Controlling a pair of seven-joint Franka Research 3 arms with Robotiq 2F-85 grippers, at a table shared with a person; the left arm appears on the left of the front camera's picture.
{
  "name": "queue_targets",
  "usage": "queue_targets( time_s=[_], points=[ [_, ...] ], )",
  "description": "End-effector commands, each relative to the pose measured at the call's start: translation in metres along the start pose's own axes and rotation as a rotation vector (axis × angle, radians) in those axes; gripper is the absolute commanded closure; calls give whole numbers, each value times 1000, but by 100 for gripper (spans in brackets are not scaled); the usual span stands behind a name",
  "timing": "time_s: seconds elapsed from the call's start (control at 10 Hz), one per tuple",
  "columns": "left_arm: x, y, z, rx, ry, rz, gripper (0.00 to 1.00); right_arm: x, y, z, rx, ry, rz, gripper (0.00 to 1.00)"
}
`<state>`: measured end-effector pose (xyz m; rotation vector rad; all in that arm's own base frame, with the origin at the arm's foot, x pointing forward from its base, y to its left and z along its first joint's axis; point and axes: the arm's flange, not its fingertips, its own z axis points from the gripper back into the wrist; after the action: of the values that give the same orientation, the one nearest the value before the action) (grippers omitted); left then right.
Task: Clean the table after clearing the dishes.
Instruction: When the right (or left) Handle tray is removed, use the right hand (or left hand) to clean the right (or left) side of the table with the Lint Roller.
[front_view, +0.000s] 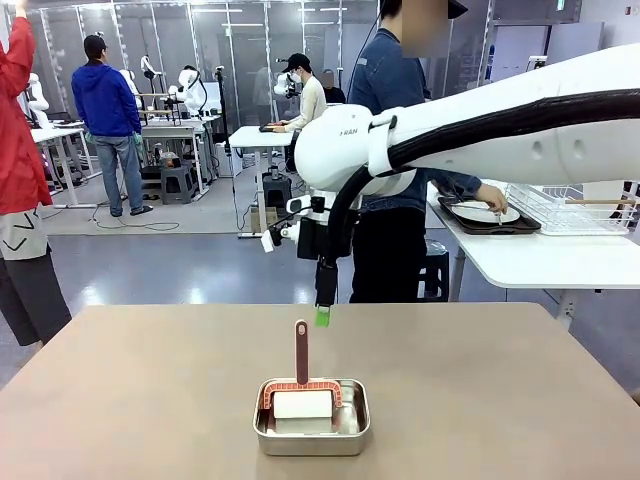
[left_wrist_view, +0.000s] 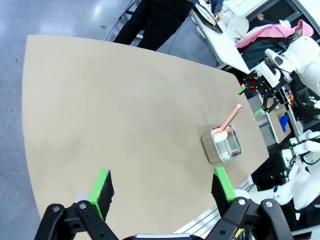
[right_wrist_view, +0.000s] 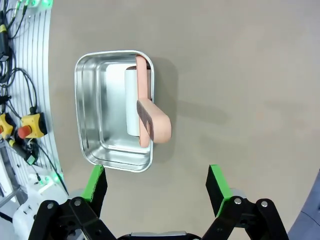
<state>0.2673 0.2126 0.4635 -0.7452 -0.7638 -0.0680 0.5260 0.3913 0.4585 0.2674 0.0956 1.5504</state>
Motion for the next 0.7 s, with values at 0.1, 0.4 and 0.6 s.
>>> queue_targets(
  time_s=[0.1, 0.4, 0.6],
  points=[
    [0, -1, 1, 12, 5, 6, 0, 21, -7, -6, 39, 40, -14, 0],
    [0, -1, 1, 12, 5, 6, 0, 35, -15, -30, 94, 90, -30, 0],
    [0, -1, 1, 12, 5, 6, 0, 42, -17, -41, 120, 118, -30, 0]
  ],
)
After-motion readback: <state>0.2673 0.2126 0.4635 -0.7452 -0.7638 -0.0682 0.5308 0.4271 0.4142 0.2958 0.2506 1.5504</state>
